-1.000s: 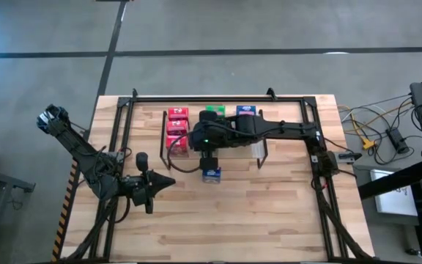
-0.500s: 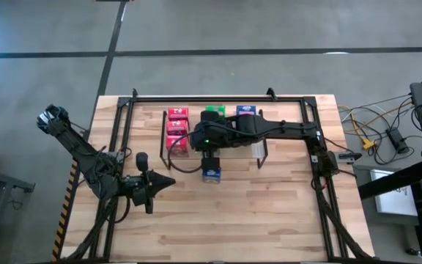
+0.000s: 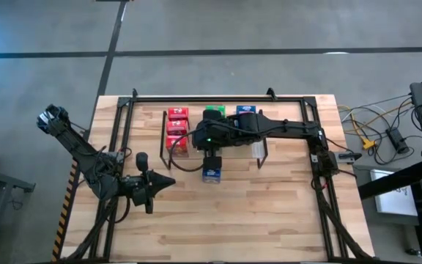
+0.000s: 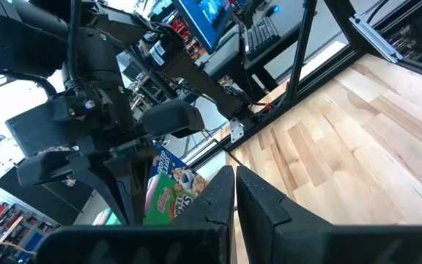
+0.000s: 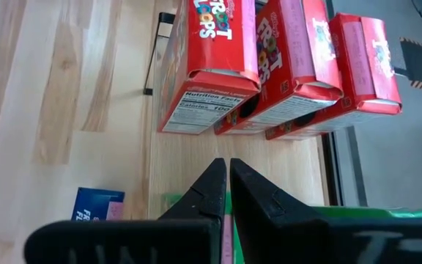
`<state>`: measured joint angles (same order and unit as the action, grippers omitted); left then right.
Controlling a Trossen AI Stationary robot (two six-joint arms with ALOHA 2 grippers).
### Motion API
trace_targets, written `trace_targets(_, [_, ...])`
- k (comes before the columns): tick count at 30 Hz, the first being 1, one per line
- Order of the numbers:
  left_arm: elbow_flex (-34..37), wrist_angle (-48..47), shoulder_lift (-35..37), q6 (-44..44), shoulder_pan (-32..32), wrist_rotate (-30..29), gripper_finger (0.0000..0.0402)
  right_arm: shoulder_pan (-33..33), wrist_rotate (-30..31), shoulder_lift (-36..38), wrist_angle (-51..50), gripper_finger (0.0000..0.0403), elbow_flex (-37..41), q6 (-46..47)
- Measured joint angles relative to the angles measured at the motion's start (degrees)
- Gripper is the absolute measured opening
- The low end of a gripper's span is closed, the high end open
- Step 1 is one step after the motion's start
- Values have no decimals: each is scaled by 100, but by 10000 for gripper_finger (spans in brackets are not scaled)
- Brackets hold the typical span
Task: Stack cereal on shelf
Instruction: Adjust the green cereal boxes on the shelf
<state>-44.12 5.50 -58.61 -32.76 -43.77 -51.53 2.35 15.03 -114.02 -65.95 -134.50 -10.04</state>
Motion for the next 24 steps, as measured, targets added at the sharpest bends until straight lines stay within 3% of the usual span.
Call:
trace_targets(13, [0, 0, 0, -2, 0, 2, 0, 11, -4, 437, -64, 13, 2, 116])
trace_targets(24, [0, 2, 0, -19, 0, 0, 0, -251, 0, 719, -1172, 13, 2, 585])
